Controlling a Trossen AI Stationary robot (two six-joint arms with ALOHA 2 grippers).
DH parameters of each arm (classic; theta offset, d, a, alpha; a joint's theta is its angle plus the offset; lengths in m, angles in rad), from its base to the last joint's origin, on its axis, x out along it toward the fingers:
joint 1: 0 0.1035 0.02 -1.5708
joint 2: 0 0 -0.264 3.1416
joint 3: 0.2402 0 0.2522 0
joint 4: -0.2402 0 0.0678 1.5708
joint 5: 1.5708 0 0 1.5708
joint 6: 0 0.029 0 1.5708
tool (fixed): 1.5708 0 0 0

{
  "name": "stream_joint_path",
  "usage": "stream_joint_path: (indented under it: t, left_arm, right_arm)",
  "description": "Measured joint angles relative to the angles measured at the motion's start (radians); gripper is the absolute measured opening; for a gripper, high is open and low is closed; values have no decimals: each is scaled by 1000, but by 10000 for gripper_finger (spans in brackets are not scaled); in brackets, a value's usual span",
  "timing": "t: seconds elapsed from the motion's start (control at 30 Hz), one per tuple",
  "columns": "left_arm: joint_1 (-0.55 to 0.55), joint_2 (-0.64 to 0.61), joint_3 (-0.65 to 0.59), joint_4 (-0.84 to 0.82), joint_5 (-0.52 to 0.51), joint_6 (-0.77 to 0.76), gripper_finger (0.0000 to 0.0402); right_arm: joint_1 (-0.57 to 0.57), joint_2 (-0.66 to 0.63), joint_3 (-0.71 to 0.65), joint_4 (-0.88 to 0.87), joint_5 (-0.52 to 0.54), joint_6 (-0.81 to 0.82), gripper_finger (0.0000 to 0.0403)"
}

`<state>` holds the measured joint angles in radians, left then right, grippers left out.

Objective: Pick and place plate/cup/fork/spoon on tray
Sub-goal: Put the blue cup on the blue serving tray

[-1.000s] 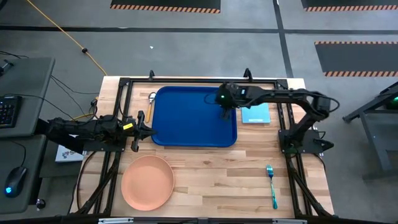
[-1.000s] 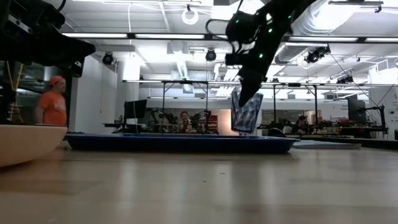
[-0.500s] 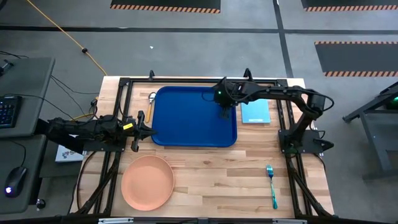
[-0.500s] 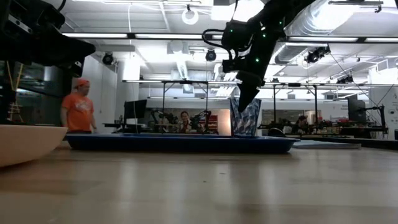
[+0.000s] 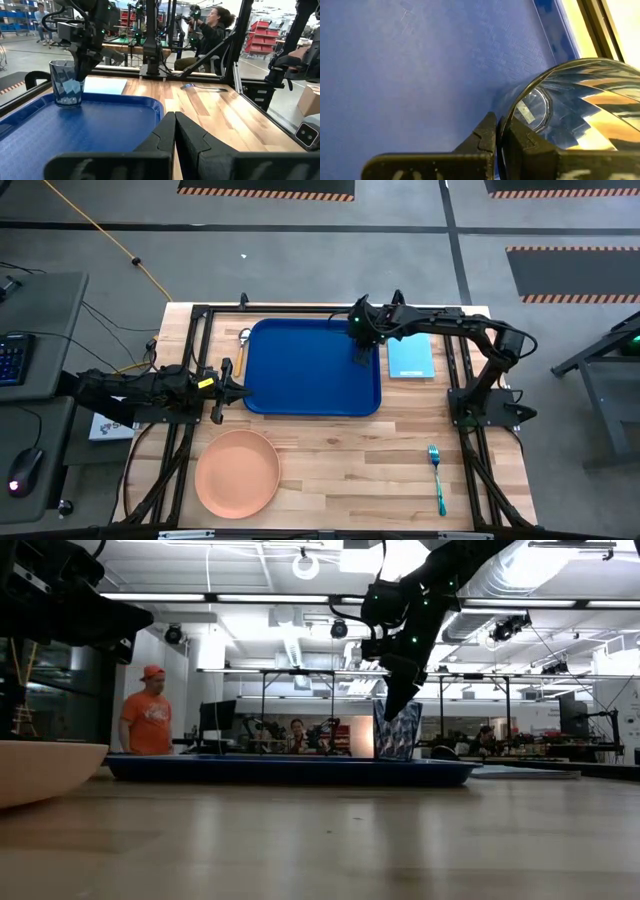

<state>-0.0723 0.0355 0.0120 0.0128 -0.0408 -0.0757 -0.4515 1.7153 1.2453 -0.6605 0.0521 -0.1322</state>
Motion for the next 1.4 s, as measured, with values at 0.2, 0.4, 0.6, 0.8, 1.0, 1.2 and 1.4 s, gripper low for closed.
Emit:
stream_joint_path:
  t: [0.2, 0.4, 0.6, 0.8, 1.0, 1.2, 1.4]
  left_arm:
    - [0, 0, 0, 0, 0, 0, 0]
    - [0, 0, 0, 0, 0, 0, 0]
    - [0, 0, 0, 0, 0, 0, 0]
    - [0, 0, 0, 0, 0, 0, 0]
    - [0, 0, 0, 0, 0, 0, 0]
    - [0, 0, 0, 0, 0, 0, 0]
    - [0, 0, 0, 0, 0, 0, 0]
  right_arm:
    - [0, 0, 0, 0, 2, 0, 4]
    - [0, 0, 0, 0, 3, 26, 5]
    - [0, 0, 0, 0, 2, 27, 5]
    - [0, 0, 0, 10, -1, 30, 30]
    - [0, 0, 0, 31, -1, 29, 70]
    - [0, -1, 0, 52, 24, 5, 97]
    - [0, -46, 24, 35, 41, -48, 110]
